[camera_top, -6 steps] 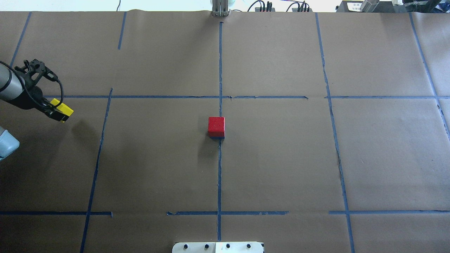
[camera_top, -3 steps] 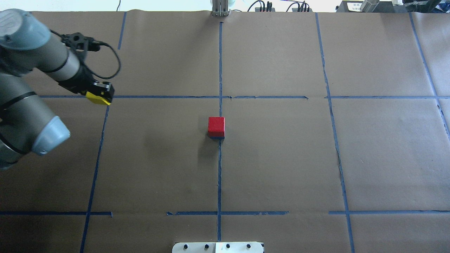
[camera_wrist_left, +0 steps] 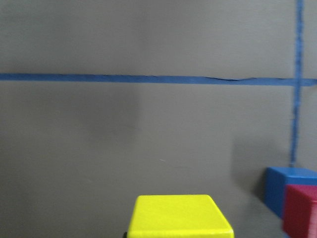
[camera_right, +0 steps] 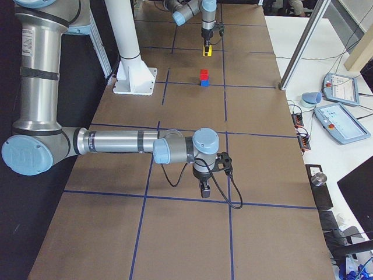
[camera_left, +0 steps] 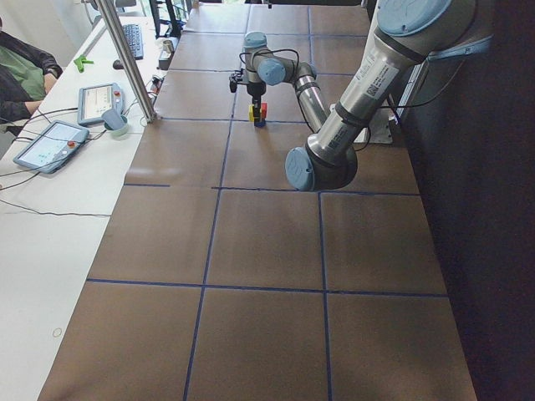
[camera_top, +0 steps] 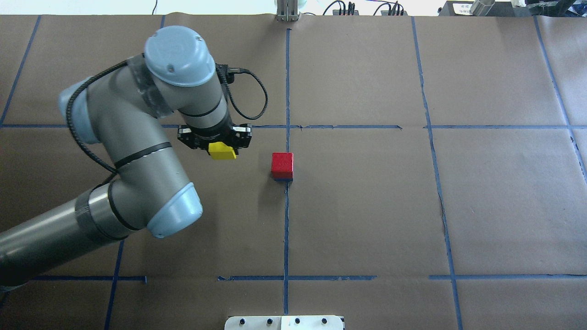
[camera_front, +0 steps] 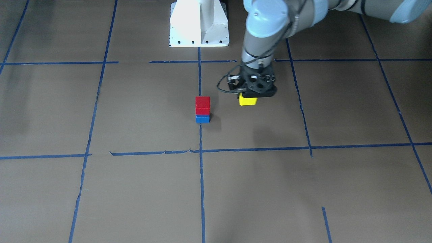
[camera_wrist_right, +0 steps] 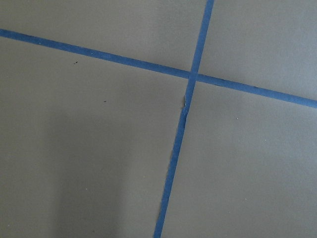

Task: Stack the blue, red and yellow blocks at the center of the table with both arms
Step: 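Carry the yellow cube with the left gripper above the red cube, then lower the yellow cube onto the red cube and open the left gripper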

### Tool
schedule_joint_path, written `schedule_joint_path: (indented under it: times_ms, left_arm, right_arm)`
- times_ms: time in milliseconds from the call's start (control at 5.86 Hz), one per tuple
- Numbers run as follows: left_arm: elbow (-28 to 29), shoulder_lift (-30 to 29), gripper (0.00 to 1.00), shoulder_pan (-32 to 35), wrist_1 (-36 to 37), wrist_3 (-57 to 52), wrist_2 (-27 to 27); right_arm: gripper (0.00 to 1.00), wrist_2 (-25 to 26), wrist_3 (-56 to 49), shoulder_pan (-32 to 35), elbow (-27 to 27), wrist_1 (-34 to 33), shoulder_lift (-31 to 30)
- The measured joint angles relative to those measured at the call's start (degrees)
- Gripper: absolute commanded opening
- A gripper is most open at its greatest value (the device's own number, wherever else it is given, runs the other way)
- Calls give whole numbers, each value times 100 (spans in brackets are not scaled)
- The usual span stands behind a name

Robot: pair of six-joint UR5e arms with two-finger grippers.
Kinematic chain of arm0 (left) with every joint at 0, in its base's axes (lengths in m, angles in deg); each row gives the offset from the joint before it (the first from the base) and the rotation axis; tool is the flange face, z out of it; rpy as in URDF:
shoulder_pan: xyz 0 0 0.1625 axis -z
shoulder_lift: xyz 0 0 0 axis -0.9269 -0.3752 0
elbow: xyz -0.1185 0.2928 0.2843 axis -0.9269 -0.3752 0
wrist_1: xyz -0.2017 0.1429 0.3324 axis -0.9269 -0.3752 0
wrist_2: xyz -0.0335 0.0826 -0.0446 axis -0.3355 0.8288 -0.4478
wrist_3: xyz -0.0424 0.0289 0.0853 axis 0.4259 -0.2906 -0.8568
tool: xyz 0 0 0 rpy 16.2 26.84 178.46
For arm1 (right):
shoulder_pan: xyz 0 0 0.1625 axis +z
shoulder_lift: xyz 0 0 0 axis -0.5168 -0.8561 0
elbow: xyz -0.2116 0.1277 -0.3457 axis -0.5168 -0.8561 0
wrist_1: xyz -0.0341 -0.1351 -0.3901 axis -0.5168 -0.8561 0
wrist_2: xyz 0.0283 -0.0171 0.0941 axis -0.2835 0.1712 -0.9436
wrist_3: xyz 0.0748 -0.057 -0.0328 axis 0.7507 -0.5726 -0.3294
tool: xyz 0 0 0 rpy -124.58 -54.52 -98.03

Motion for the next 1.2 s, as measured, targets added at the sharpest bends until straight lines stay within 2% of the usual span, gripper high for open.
schedule_joint_path:
  times_ms: [341,512,1024,1195]
  left_arm:
    - [899,-866,11,-356,-114,367,253]
    - [1197,-1027,12,-416,-267,393,275]
    - [1372,-1075,14,-479,-389,338,282]
    - [1375,-1074,23,-478,-390,332,282]
  right_arm:
    - [100,-1,0,0,-7,-2,0]
    - [100,-1,0,0,-8,-3,0]
    - [100,5,0,0,-9,-2,0]
    - [100,4,-3,0,-9,-2,0]
